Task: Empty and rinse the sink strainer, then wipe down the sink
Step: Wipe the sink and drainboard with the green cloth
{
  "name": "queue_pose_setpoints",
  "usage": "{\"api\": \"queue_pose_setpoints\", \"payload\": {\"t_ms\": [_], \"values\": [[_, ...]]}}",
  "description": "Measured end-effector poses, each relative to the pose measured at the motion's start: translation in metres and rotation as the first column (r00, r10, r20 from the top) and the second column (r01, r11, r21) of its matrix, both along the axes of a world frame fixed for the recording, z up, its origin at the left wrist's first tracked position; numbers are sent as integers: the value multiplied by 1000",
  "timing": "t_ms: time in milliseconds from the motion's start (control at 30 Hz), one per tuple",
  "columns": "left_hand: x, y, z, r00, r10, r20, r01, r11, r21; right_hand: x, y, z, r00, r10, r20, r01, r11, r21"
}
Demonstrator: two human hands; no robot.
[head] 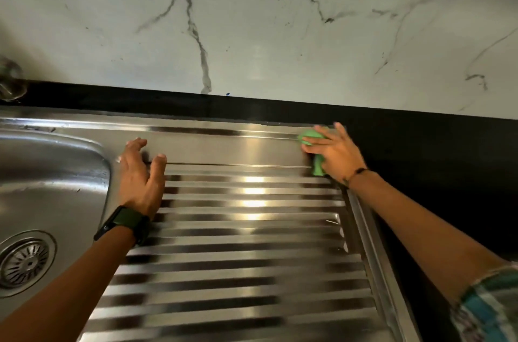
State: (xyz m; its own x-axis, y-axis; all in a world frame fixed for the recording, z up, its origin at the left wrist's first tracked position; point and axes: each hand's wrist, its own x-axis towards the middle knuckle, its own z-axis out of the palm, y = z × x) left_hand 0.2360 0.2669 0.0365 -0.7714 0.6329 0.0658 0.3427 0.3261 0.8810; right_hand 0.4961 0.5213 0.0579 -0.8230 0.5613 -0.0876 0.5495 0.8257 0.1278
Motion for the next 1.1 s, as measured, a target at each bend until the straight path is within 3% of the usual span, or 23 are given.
{"api": "queue_pose_setpoints", "payload": {"t_ms": [100, 200, 300, 400, 500, 633, 700, 800, 967, 1100], "values": [[1, 1, 0, 999, -14, -42, 13, 1000, -22, 23, 9, -1, 989, -151, 5, 151, 988, -42], [2, 3, -1, 998, -53, -38, 51, 998, -29, 10, -2, -2, 900, -391, -193, 339, 905, -256], [9, 11, -1, 984, -147, -97, 136, 985, -106, 7, -12, 6, 813, -415, -408, 265, 888, -376], [33, 43, 5, 953, -286, -96, 278, 956, -90, 1, -19, 13, 715, -404, -570, 253, 910, -328], [67, 90, 12, 883, -451, -132, 442, 892, -90, -3, -25, 1, 702, -569, -428, 463, 821, -333], [89, 121, -6, 805, -523, -280, 473, 851, -230, -1, -31, -28, 688, -675, -268, 669, 732, -129], [88, 123, -16, 788, -519, -331, 449, 852, -268, -8, -30, -35, 690, -670, -273, 678, 731, -81], [89, 125, -15, 834, -457, -309, 403, 887, -225, -18, -27, -34, 664, -693, -280, 701, 708, -88], [95, 127, -16, 810, -469, -352, 394, 880, -265, -49, -32, -25, 640, -652, -407, 583, 757, -296], [93, 127, -16, 872, -395, -291, 359, 918, -170, -66, -46, -23, 576, -656, -488, 508, 755, -415]]}}
